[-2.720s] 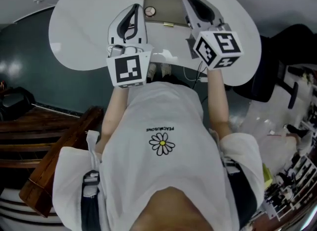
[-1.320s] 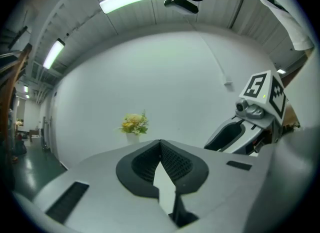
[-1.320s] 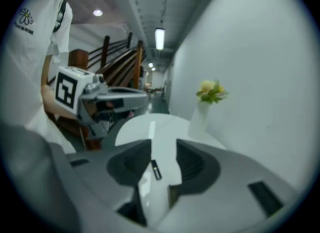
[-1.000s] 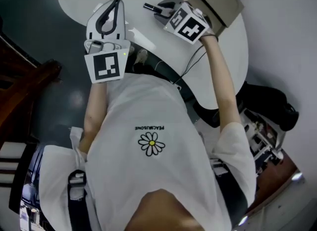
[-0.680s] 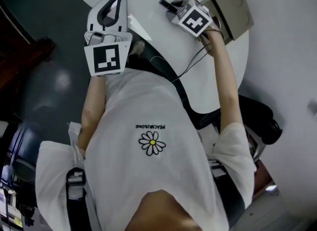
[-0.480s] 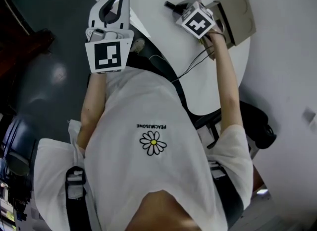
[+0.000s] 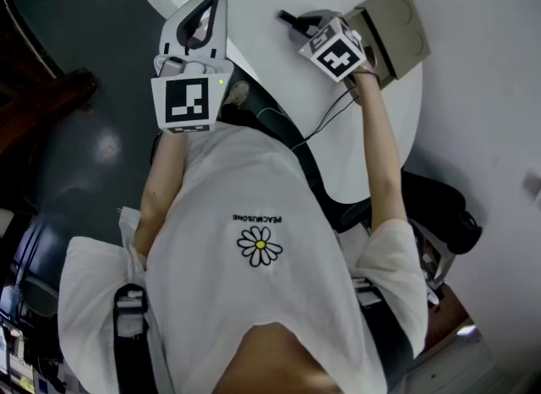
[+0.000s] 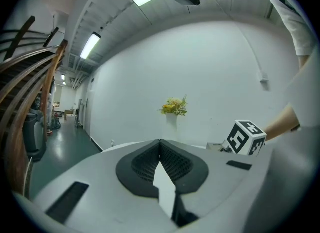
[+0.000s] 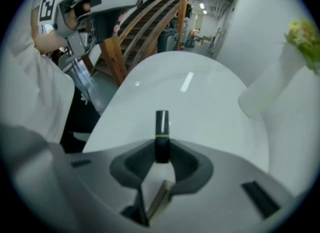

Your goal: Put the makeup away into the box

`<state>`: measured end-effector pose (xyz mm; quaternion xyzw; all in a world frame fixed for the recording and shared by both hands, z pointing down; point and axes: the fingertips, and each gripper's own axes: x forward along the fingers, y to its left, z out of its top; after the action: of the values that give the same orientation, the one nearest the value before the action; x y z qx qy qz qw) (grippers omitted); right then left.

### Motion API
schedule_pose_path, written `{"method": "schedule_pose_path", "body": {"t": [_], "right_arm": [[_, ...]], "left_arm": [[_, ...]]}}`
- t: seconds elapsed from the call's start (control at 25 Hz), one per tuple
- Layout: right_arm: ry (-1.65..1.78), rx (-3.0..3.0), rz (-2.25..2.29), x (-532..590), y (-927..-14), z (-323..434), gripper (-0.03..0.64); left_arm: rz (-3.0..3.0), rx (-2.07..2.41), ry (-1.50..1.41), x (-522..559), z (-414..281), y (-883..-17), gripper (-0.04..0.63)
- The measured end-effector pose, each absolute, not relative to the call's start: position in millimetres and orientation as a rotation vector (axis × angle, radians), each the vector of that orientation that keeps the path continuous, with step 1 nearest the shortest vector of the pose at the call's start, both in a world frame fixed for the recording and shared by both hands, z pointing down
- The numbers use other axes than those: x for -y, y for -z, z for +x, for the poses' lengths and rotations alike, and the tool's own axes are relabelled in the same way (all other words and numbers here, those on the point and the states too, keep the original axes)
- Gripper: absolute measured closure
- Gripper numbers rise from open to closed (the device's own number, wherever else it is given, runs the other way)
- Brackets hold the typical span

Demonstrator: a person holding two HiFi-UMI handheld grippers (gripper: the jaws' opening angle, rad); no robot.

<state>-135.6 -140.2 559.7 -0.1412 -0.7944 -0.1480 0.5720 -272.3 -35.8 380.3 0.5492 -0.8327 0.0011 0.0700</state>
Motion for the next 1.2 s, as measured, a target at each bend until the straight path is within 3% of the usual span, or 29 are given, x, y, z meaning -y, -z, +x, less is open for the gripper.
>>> {"method": "schedule_pose_path", "body": {"t": [0.24,0.48,0.88,1.2], "right_arm": [[0.199,2.244,-0.021,147.6,-478.5,-127.3,0.508],[-0.079,2.562,0.546,141.6,-399.4,-59.3,0.508],[-0.228,2.706,1.101,113.0,-359.8,10.3,0.508],[-0.301,2.659,1.208,120.9,-365.2,29.0,0.508]], "left_arm": [[1.923,2.428,-0.033,78.5,-244.0,-343.3,0.577],[2.254,2.346,-0.139,123.4,-190.9,-302.9,0.577],[2.564,2.105,-0.056,165.8,-104.0,-280.9,0.577],[2.619,2.015,-0.089,169.3,-79.2,-289.2,0.577]]}}
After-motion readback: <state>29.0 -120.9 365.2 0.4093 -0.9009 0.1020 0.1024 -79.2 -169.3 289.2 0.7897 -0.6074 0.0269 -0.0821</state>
